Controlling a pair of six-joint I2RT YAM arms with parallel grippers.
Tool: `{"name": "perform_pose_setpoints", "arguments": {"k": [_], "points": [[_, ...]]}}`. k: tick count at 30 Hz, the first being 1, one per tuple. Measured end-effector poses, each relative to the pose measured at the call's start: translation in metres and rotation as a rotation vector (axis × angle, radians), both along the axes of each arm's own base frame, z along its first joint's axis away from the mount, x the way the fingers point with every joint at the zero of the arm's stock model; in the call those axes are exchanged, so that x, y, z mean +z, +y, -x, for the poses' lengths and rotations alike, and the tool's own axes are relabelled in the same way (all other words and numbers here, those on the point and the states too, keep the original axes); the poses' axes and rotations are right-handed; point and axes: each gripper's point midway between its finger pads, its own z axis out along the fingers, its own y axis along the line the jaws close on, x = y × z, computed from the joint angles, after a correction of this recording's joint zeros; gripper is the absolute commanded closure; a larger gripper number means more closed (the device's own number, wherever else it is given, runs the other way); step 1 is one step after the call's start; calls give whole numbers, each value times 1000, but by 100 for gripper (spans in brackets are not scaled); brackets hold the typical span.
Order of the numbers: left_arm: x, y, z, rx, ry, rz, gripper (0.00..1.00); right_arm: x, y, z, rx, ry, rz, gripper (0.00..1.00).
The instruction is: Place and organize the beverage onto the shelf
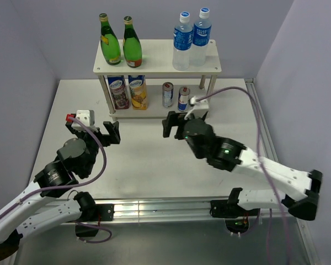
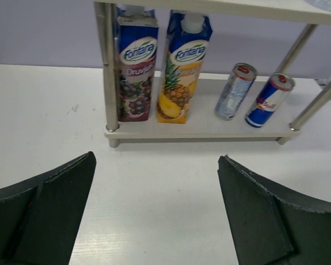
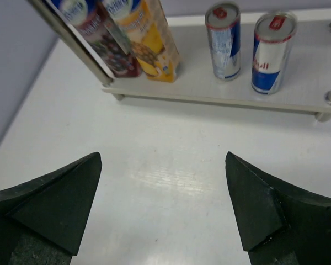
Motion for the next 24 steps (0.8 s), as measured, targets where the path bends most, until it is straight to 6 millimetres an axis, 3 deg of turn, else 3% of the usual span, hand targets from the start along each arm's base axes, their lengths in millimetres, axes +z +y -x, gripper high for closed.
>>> {"name": "perform_pose_setpoints", "arguments": {"k": [5,7,10,14,20,24], "points": [[20,-14,-6,-19,43,-4,1,100,-51,59,54,-63,-133,0],[32,-20,-12,-1,65,-12,1,129,-84,74,41,-93,-190,0],[47,-29,-23,29,93,-30,1,155,-138,88,-21,-140,-264,0],[44,-35,-27,22,108,-54,1,158,-176,98,-63,-166,-296,0],[49,-30,-26,22,94,-58,1,133,-172,97,-49,-144,-201,0],[52,-28,-26,11,85,-44,1,127,-174,97,-41,-150,-173,0]]}}
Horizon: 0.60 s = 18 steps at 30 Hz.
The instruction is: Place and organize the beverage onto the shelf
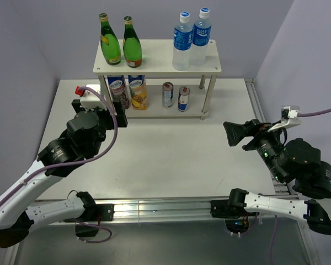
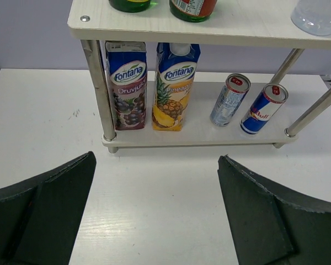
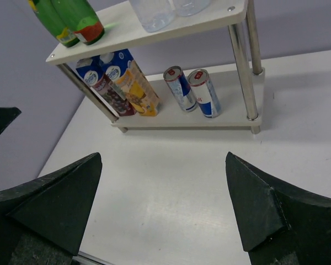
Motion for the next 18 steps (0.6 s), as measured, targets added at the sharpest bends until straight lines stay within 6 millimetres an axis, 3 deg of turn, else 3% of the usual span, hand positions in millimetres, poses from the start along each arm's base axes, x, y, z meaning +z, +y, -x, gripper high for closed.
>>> {"name": "perform_pose_setpoints", "arguments": {"k": [9,18], "points": [[7,13,-1,16,-31,38,1,-2,-2,0,2,-14,21,0],[-2,13,-3,14,-18,22,1,-2,2,-2,2,-27,23,0]]}}
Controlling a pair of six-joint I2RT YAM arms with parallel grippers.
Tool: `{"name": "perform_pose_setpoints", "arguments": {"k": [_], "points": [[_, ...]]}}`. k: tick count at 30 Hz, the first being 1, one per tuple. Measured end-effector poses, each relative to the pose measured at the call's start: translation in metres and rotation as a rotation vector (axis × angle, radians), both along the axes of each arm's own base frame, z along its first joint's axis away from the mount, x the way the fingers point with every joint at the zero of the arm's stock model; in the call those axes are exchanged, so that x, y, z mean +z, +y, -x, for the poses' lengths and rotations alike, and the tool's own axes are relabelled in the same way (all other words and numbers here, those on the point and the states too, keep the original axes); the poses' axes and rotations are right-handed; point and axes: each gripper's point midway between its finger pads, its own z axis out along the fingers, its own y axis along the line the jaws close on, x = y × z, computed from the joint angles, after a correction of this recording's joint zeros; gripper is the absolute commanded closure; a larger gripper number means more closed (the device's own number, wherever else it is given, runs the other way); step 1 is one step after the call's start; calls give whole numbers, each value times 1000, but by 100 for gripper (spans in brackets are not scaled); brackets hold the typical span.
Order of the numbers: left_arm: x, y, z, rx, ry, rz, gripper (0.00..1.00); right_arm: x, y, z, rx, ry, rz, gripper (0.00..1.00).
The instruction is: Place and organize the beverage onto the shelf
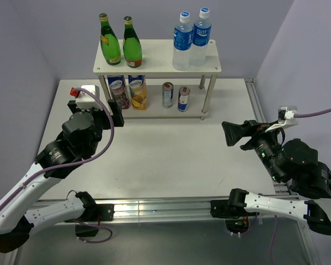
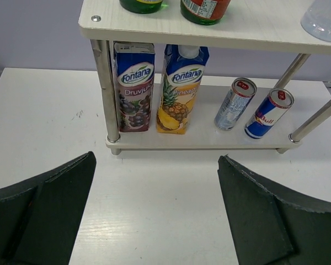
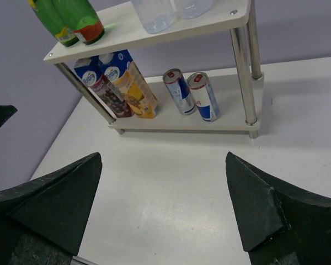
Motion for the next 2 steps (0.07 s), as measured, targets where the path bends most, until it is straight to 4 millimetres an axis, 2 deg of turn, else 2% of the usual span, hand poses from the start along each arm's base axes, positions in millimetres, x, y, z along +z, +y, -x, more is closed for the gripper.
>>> {"name": "perform_pose_setpoints", "arguments": {"k": [2], "points": [[0,0,0,0,0,-1,1,0,0,0,0,-2,0,0]]}}
